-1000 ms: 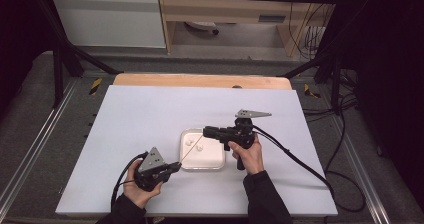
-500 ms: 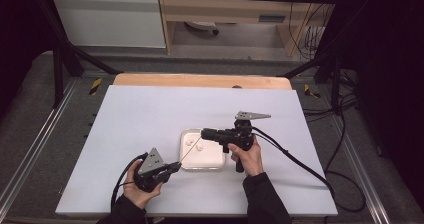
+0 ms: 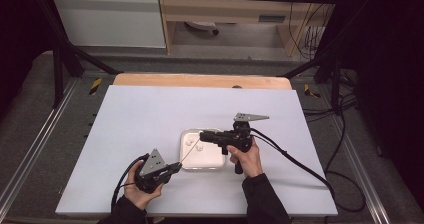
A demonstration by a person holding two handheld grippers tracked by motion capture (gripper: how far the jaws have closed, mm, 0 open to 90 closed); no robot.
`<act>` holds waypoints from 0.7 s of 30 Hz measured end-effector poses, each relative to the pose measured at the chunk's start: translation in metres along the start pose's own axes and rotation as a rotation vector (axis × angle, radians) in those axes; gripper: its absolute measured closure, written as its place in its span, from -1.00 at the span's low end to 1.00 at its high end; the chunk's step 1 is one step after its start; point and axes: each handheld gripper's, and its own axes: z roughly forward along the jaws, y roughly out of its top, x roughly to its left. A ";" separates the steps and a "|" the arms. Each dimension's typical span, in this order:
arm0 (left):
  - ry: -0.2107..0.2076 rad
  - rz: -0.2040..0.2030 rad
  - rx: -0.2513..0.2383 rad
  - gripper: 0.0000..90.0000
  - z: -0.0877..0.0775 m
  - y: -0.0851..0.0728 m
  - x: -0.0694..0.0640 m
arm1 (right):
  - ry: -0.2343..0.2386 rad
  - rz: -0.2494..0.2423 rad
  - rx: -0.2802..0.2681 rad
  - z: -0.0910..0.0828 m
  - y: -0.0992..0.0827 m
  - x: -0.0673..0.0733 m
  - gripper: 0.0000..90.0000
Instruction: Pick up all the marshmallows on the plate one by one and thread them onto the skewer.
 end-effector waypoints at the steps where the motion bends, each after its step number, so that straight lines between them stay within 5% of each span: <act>1: -0.002 -0.001 0.002 0.98 0.000 0.000 0.000 | 0.000 -0.004 0.000 0.000 0.000 0.000 0.82; 21: 0.008 -0.002 0.010 0.98 0.000 0.001 -0.002 | -0.009 -0.010 0.007 0.003 -0.006 0.002 0.82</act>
